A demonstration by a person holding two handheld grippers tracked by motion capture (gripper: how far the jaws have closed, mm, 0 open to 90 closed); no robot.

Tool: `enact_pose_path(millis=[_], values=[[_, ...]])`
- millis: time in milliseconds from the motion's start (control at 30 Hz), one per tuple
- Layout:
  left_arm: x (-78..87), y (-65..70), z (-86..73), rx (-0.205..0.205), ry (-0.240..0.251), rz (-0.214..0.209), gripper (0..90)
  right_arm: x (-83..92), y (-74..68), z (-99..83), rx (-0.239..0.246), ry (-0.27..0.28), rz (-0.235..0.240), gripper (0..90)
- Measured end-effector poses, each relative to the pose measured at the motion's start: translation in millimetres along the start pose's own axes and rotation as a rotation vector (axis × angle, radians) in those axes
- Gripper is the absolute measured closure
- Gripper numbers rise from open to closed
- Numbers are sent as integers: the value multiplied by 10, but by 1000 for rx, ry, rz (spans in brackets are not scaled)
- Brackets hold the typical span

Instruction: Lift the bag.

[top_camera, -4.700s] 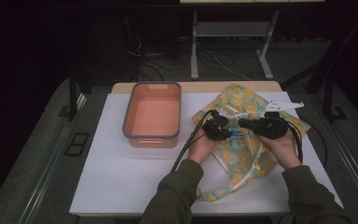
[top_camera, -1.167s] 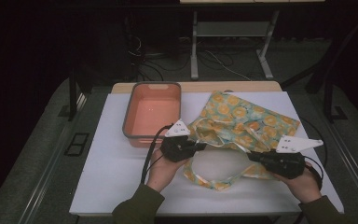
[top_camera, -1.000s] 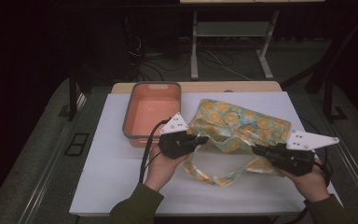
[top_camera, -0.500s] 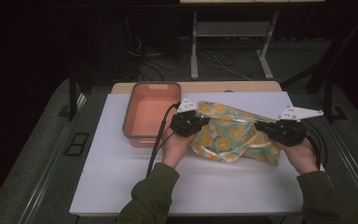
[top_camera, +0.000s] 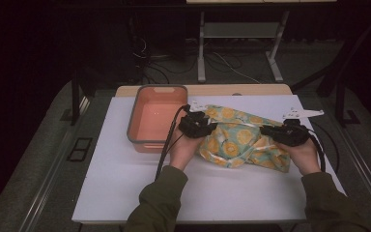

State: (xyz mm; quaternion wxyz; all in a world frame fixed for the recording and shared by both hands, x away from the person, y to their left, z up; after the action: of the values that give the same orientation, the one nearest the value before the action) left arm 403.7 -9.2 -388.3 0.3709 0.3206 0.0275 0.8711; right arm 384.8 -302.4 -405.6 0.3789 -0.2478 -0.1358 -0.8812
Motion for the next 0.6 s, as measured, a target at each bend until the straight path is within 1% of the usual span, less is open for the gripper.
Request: enact_pose_path(millis=[67,133,200,267,333,367,433,467,567,600], values=[[105,39,-24,-21,12,-3,521,62,-23,13,-14,22,21,726],[214,82,-54,-45,19,-12,457,130,-59,34,-29,46,55,639],[334,130,-93,-62,28,-33,394,208,-112,60,-33,69,81,535],[457,167,-143,-88,40,-38,330,293,-173,78,-27,84,103,435],[587,187,-210,-103,48,-59,290,384,-237,78,-10,85,101,340],[644,193,-249,-104,45,-72,275,433,-268,70,6,95,92,311],[752,188,-339,-113,38,-84,240,528,-319,42,16,102,84,250],[806,174,-392,-121,34,-86,229,571,-337,20,20,104,78,234],[933,96,-561,-111,23,-91,195,678,-375,-73,32,100,61,181],[964,59,-622,-110,17,-85,185,699,-383,-113,39,92,52,180]])
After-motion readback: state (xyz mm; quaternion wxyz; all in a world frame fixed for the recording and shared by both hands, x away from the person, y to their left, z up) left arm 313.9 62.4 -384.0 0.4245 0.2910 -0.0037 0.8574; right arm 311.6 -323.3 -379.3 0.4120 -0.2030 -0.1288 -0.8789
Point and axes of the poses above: each handheld gripper's, and its own axes: x roughly backward along the jaws, z roughly out of its top, y roughly to its right, the point moved 3 cm from there along -x, roughly forward along the jaws, and after that the axes turned 12 degrees about x, right-handed, at the moved point
